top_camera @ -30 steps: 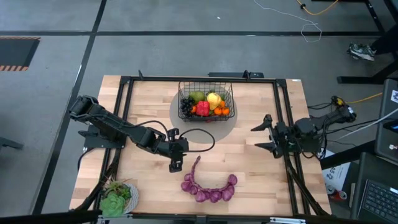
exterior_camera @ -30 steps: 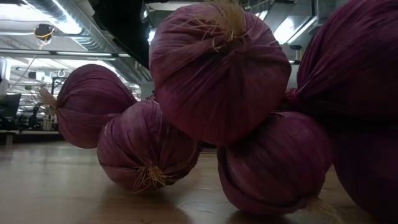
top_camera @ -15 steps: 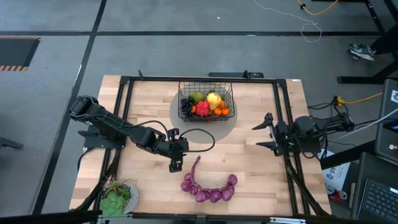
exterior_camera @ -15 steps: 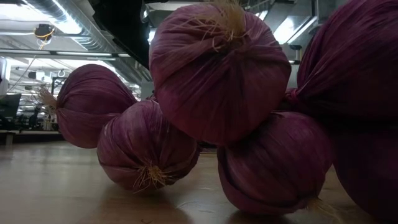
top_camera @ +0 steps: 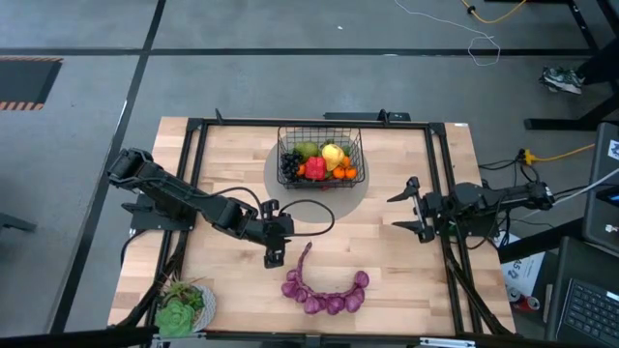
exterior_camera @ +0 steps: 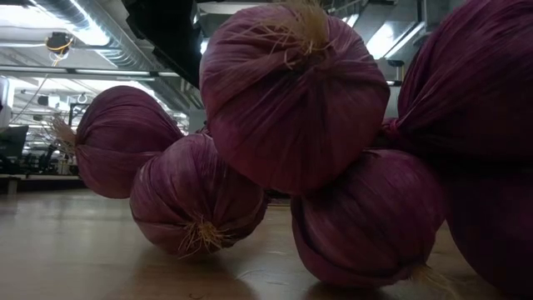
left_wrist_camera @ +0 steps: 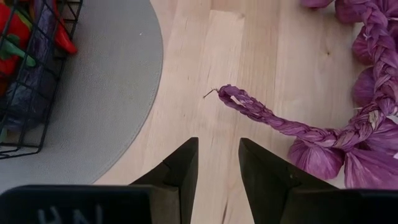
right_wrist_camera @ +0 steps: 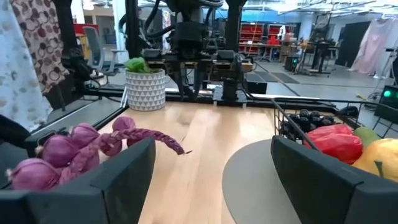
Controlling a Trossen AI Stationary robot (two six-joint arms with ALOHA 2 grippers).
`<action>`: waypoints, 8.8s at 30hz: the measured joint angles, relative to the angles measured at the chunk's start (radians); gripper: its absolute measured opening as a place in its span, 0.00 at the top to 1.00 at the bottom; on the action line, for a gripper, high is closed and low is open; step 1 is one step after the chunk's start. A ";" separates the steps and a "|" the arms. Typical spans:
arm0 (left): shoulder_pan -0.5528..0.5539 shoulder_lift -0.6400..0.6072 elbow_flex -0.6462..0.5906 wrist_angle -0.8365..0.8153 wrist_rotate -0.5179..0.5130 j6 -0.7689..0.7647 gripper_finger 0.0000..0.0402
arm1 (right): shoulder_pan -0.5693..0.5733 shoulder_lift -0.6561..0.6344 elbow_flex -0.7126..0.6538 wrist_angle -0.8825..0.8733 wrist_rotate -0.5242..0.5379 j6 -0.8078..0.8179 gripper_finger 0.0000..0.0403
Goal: Build produce basket
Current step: Put the purple garlic into the black wire basket
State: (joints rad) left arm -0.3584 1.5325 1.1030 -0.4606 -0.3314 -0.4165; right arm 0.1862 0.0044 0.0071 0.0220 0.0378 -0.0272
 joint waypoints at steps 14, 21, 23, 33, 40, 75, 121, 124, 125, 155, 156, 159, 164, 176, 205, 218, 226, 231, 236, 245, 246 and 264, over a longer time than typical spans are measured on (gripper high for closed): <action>-0.005 0.000 0.000 0.082 0.000 -0.030 0.73 | -0.014 0.002 0.000 -0.004 -0.014 0.005 0.20; -0.005 0.000 0.000 0.120 0.000 -0.125 0.73 | -0.014 0.002 0.000 -0.004 -0.015 0.008 0.20; -0.005 0.000 0.000 0.121 0.000 -0.152 0.73 | -0.014 0.002 0.000 -0.004 -0.015 -0.008 0.20; 0.027 0.000 0.000 0.269 0.000 -0.050 0.73 | -0.014 0.046 0.000 -0.005 -0.016 -0.023 0.20; -0.028 0.077 0.001 0.627 0.043 0.052 0.73 | -0.014 0.101 0.000 -0.009 -0.040 0.053 0.20; -0.108 0.428 0.415 -0.194 0.114 -0.920 0.73 | -0.014 0.212 0.000 -0.008 -0.042 0.152 0.20; -0.082 0.436 0.435 -0.381 0.209 -1.285 0.73 | -0.014 0.249 0.000 -0.006 -0.041 0.099 0.20; -0.101 0.436 0.435 -0.365 0.219 -1.326 0.73 | -0.014 0.249 0.000 -0.007 -0.041 0.099 0.20; -0.107 0.436 0.435 -0.366 0.218 -1.339 0.73 | -0.014 0.249 0.000 -0.007 -0.041 0.099 0.20; -0.118 0.509 0.435 -0.290 0.053 -1.276 0.76 | -0.014 0.249 0.000 -0.007 -0.041 0.098 0.20; -0.118 0.509 0.435 -0.290 0.050 -1.276 0.78 | -0.014 0.249 0.000 -0.007 -0.041 0.098 0.20; -0.118 0.509 0.435 -0.290 0.031 -1.279 0.85 | -0.014 0.249 0.000 -0.007 -0.041 0.098 0.20; -0.120 0.509 0.435 -0.290 0.011 -1.258 0.97 | -0.014 0.249 0.000 -0.007 -0.041 0.097 0.20; -0.096 0.509 0.465 -0.281 -0.298 -0.959 0.98 | -0.014 0.249 0.000 -0.007 -0.041 0.094 0.20; 0.124 0.507 1.216 -0.288 -0.524 0.152 0.98 | -0.014 0.249 0.000 -0.007 -0.041 0.072 0.20; 0.365 0.466 1.245 -0.322 -0.759 0.351 0.98 | -0.014 0.254 0.000 -0.007 -0.042 0.090 0.20; 0.495 0.465 1.245 -0.422 -0.544 0.186 0.98 | -0.014 0.257 0.000 -0.007 -0.041 0.097 0.20; 0.524 0.473 1.234 -0.488 -0.520 0.137 0.98 | -0.014 0.257 0.000 -0.007 -0.041 0.098 0.20; 0.536 0.475 1.174 -0.525 -0.500 0.083 0.98 | -0.014 0.257 0.000 -0.007 -0.041 0.097 0.20; 0.572 0.477 1.031 -0.513 -0.450 0.076 0.98 | -0.014 0.257 0.000 -0.007 -0.041 0.090 0.20; 0.577 0.477 1.014 -0.510 -0.441 0.076 0.98 | -0.014 0.257 0.000 -0.007 -0.041 0.090 0.20; 0.673 0.477 0.896 -0.475 -0.244 0.109 0.97 | -0.014 0.257 0.000 -0.007 -0.041 0.089 0.20</action>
State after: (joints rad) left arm 0.3148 2.0094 1.9987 -0.9351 -0.5756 -0.3073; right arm 0.1726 0.2619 0.0071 0.0147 -0.0029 0.0616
